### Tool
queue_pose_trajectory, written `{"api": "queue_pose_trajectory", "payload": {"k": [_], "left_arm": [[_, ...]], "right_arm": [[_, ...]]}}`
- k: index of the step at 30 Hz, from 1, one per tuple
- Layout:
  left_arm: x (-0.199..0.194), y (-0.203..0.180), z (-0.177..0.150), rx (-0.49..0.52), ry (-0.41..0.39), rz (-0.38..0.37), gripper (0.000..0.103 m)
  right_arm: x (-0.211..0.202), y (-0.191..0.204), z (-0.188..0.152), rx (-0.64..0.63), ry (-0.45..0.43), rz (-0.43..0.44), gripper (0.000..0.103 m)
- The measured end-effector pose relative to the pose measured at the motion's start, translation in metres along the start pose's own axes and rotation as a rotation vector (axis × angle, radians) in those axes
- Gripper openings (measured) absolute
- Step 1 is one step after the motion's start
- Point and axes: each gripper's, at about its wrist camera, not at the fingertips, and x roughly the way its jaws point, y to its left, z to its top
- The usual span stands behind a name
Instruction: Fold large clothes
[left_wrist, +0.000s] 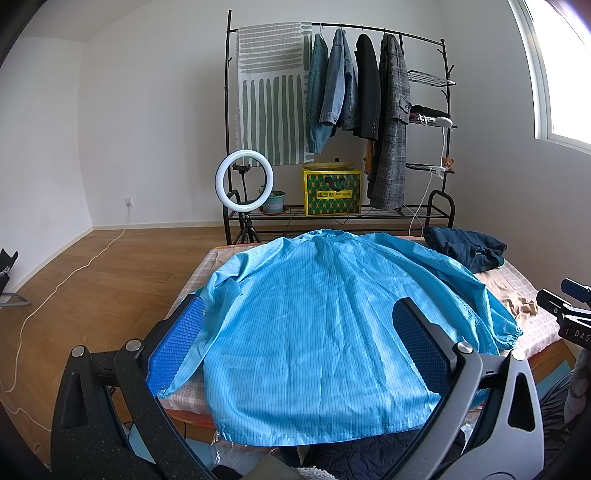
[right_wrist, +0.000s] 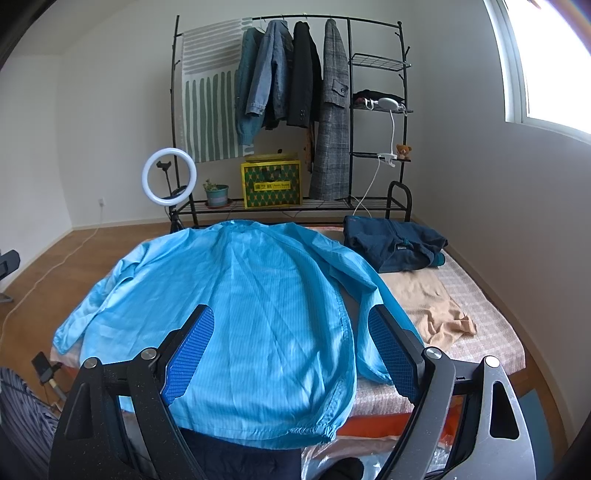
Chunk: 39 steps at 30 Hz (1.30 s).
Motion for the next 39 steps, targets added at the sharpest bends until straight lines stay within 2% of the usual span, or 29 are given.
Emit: {"api": "queue_pose_trajectory", "payload": {"k": [11, 28, 35, 39], "left_arm": [[0.002, 0.005, 0.001, -0.008, 0.010, 0.004, 0.103], [0.044, 0.022, -0.001, -0.015, 0.040, 0.046, 0.103], [0.073, 0.052, -0.005, -0.030, 0.067, 0.099, 0.103], [0.093, 0.083, -0.009, -0.027, 0.070, 0.168, 0.103]], "right_arm": [[0.005, 0.000, 0.000, 0.003, 0.009, -0.007, 0.086], [0.028, 0.010, 0.005, -0.009, 0.025, -0.005, 0.086], [0.049, 0.024, 0.014, -0.026, 0.024, 0.020, 0.086], [0.065, 0.039, 0.023, -0.033, -0.019, 0.059, 0.086]]}}
